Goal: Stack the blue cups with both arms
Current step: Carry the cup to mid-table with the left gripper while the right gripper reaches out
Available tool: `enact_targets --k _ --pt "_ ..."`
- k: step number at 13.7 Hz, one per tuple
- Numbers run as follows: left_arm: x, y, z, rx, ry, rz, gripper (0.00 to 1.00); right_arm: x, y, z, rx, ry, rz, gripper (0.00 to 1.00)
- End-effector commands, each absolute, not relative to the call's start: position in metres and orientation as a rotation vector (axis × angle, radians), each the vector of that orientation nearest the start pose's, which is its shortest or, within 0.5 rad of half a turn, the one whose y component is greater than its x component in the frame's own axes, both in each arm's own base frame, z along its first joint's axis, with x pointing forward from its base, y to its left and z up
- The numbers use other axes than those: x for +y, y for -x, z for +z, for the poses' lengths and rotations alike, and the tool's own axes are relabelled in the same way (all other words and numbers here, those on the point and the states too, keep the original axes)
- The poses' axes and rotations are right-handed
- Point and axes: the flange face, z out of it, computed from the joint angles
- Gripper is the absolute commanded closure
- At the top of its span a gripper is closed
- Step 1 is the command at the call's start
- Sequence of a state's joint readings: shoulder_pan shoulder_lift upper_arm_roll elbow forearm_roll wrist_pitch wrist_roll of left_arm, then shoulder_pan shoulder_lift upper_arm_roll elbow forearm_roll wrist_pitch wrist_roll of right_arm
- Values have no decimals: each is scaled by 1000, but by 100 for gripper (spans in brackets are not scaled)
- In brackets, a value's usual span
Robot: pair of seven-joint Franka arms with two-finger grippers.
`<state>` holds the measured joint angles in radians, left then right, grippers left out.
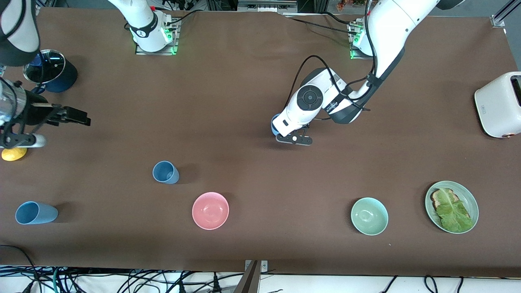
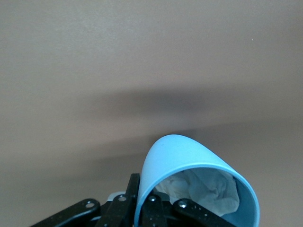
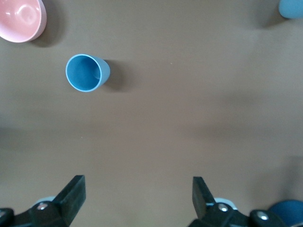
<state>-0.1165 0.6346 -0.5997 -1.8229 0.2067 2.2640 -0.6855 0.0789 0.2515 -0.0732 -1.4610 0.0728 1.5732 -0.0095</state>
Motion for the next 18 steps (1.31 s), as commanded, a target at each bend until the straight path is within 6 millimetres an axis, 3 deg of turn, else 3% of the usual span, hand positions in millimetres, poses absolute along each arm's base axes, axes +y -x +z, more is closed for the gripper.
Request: enact_targets --k 1,2,3,6,8,11,13,16,18 --pt "-402 -509 236 130 3224 226 87 39 -633 519 -43 3073 169 0" --pt "-402 -509 235 110 3222 229 24 44 -637 511 -53 3075 167 0" --pt "-402 -509 235 105 3222 229 0 51 -640 505 -66 3076 165 0" --pt "-404 -508 247 109 3220 212 0 60 -646 496 -84 3075 140 0" --pt "-405 -502 269 128 3185 219 0 64 -653 487 -89 3079 109 0" --pt "-405 -486 328 179 3117 218 0 78 -668 462 -100 3064 54 0" --pt "-401 -485 374 176 3071 202 0 90 -683 439 -113 3063 -23 0" --pt "-378 -511 442 95 3019 243 0 121 -699 393 -165 3064 -100 0" --pt "-351 -528 479 115 2996 288 0 125 -708 368 -167 3064 -152 0"
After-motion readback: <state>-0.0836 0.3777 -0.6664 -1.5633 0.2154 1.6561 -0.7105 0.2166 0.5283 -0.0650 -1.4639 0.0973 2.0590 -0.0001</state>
